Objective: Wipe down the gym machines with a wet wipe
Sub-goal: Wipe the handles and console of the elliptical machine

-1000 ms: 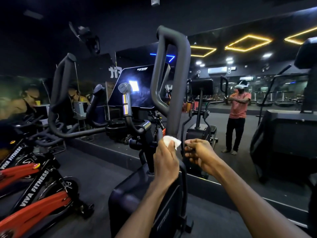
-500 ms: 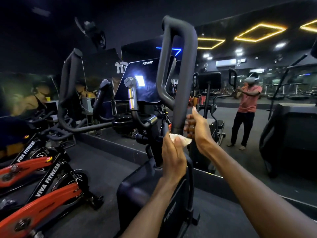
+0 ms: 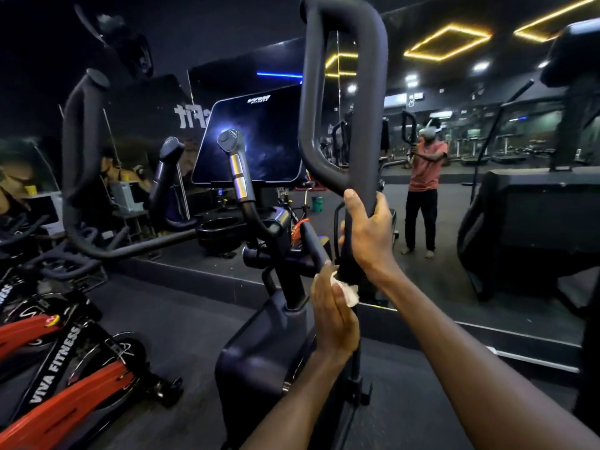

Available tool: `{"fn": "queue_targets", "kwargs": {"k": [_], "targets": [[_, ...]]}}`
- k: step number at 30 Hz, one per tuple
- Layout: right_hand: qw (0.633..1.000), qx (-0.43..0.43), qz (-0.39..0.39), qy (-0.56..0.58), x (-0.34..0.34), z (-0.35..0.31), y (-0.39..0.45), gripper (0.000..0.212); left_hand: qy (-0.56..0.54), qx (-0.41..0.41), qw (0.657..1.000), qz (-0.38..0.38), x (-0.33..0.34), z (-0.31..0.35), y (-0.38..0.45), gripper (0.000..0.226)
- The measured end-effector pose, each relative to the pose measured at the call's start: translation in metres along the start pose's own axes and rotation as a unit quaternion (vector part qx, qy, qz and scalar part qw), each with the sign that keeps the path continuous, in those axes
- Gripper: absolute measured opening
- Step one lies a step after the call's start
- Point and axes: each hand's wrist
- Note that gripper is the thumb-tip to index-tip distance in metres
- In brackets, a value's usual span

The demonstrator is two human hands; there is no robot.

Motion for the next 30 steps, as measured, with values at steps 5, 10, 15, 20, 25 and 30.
{"fn": "queue_targets", "kwargs": {"k": [5,10,15,20,25,30], "targets": [[1.0,-0.013,0.001,0.01,0.0,-0.001,-0.003,0.018,-0.015,0.035,0.999,-0.038,0.002,0.005,0.0,0.054],[1.0,-0.022,0.015,0.009,0.002,-0.008,-0.006,0.012,-0.179,-0.192,0.964,-0.035,0.012,-0.003,0.0,0.074],[1.0,-0.015,0.024,0.006,0.003,-0.008,-0.008,0.015,-0.328,-0.453,0.829,-0.007,0.021,0.02,0.054,0.059],[0.999,-0.028,0.036,-0.009,0.005,-0.007,-0.007,0.014,-0.293,-0.529,0.781,-0.157,0.0,0.034,0.063,0.025],[0.999,-0.029,0.032,-0.011,0.004,-0.005,-0.007,0.012,-0.255,-0.56,0.767,-0.181,0.011,0.009,0.11,0.035],[0.999,-0.023,0.025,0.012,0.003,-0.002,-0.006,0.014,-0.259,-0.534,0.788,-0.165,0.025,-0.028,0.101,0.011]]}}
Point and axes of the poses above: each hand's wrist, its own y-axis towards the middle knuckle, its own x-axis out of the palm, z = x × y, and after that the axes turned 7 degrees about -x, right-handed
